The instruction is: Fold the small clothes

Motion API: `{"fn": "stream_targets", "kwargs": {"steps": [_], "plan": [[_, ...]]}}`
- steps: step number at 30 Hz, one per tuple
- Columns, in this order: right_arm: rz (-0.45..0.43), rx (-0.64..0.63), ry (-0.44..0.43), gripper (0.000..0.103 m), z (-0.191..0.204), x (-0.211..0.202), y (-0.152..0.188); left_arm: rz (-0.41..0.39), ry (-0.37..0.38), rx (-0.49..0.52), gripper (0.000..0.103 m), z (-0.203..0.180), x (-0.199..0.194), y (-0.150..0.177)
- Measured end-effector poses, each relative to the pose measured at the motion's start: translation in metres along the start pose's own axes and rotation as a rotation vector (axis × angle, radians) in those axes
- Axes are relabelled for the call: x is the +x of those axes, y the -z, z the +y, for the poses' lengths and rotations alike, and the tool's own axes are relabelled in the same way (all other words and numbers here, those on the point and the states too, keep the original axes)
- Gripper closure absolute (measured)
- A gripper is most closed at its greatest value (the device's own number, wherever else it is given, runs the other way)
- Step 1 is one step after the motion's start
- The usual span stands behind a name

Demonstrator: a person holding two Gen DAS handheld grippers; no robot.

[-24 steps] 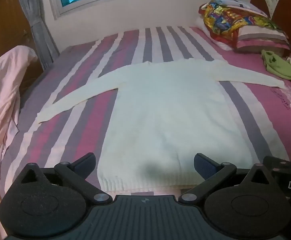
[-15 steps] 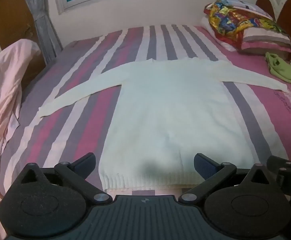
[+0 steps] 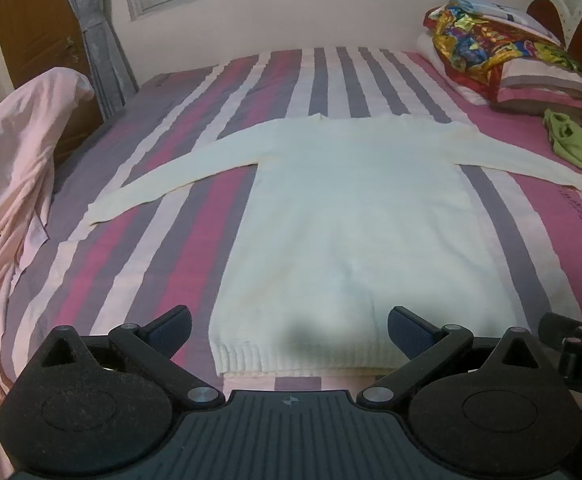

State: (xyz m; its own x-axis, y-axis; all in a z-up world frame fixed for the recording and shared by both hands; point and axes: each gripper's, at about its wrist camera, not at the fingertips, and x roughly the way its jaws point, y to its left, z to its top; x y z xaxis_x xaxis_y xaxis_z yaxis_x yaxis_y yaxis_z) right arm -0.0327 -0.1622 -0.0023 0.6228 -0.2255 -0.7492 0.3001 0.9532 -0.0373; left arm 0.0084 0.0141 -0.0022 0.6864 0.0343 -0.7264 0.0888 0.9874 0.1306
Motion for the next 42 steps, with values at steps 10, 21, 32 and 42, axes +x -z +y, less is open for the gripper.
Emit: {"fn": "stream_targets", "kwargs": {"steps": [10, 21, 32, 42], "plan": [[0.005, -0.002, -0.008, 0.001, -0.0004, 0.0036, 0.0018, 0.011, -0.012, -0.020, 0.000, 0.0009, 0.0034, 0.0007], [0.009, 0.000, -0.021, 0.001, 0.0014, 0.0047, 0.0021, 0.021, -0.015, -0.029, 0.000, 0.0009, 0.0054, 0.0002], [0.009, 0.003, -0.024, 0.001, 0.0015, 0.0044, 0.0016, 0.021, -0.011, -0.032, 0.000, 0.0031, 0.0073, 0.0018], [0.009, 0.003, -0.026, 0.001, 0.0010, 0.0042, 0.0014, 0.024, -0.008, -0.034, 0.000, 0.0041, 0.0085, 0.0020]]}}
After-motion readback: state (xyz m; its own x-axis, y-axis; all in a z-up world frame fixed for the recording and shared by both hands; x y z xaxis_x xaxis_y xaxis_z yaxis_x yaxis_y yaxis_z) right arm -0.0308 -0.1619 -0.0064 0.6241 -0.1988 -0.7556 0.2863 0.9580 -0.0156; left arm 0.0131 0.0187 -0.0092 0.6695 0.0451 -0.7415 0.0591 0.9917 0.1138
